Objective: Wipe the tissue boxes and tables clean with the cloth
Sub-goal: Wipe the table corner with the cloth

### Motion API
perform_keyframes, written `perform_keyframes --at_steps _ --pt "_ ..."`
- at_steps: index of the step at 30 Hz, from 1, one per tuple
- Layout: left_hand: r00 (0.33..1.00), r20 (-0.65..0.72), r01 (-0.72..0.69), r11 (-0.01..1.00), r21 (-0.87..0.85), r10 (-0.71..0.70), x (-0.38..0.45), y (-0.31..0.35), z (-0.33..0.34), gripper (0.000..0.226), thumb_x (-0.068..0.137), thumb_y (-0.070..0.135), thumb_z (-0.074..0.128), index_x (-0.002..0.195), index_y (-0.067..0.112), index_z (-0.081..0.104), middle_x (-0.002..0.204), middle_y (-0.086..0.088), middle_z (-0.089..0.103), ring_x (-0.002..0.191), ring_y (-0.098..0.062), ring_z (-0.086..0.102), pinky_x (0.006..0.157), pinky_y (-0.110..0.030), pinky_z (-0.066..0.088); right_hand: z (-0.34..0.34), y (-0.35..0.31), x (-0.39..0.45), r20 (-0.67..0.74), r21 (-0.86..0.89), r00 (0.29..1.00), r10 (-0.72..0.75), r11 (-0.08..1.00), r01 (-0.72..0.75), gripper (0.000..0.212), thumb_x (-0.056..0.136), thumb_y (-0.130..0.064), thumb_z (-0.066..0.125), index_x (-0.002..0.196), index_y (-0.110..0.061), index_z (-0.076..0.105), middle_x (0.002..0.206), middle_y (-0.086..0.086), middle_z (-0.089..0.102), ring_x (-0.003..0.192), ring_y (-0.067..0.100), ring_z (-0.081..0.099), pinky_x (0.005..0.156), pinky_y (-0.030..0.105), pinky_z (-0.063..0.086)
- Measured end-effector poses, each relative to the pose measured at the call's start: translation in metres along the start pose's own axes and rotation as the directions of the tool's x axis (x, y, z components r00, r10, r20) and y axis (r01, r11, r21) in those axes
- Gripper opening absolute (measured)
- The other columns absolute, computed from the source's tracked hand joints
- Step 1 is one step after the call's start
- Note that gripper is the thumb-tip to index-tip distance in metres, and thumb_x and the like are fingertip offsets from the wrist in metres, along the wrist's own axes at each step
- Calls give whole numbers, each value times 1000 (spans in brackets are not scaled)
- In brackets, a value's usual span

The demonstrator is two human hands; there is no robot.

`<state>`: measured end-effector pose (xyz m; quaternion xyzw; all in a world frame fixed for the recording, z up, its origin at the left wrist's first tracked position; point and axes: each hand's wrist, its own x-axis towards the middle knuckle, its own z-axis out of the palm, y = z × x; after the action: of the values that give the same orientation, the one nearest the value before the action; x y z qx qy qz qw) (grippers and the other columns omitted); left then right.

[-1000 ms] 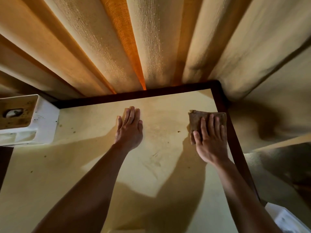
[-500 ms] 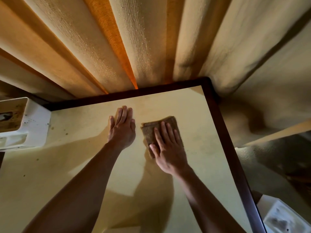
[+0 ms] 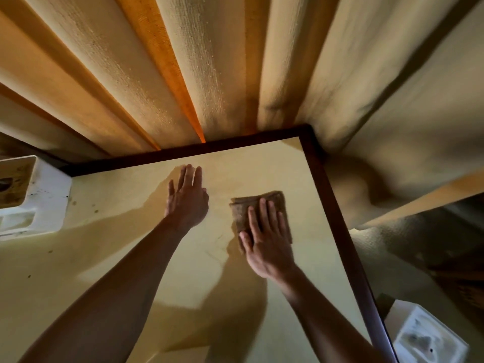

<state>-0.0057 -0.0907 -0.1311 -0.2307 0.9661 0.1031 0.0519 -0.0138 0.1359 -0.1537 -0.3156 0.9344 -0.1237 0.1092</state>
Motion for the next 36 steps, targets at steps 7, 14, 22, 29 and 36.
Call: perform_keyframes --at_steps 7,14,22,29,36 --pt "914 -42 -405 909 -102 403 -40 45 -20 35 100 37 51 120 12 64 117 -6 62 100 -26 63 81 -39 53 -29 29 -20 -205 153 978 -38 986 70 54 97 -39 47 141 -7 46 149 15 41 141 31 35 115 48 29" --pt "677 422 -704 698 131 603 -69 70 -22 46 97 53 51 127 18 54 123 0 54 108 -22 57 82 -36 48 -43 75 -41 -167 -210 900 -403 906 367 27 75 -24 81 98 -14 72 106 6 67 89 22 61 79 35 53" --pt "672 439 -733 622 276 597 -81 88 -34 25 99 16 50 123 12 57 116 -7 57 103 -26 59 70 -36 37 -58 64 -30 86 -541 833 -547 676 500 26 70 -20 73 95 -14 73 99 11 68 87 26 61 66 36 52" --pt "809 287 -568 808 156 513 -94 93 -57 29 100 11 43 126 10 54 126 -11 53 108 -33 58 82 -42 48 -97 47 -43 17 -548 880 -475 731 406 24 71 -11 67 95 -10 74 95 13 69 81 26 63 57 36 51" --pt "901 138 -407 912 -49 410 -132 92 -98 24 99 19 49 119 17 63 113 -6 56 102 -27 57 80 -35 44 -135 32 -83 -157 -383 901 -405 866 323 23 68 1 59 88 -5 69 86 10 65 81 27 63 52 35 53"
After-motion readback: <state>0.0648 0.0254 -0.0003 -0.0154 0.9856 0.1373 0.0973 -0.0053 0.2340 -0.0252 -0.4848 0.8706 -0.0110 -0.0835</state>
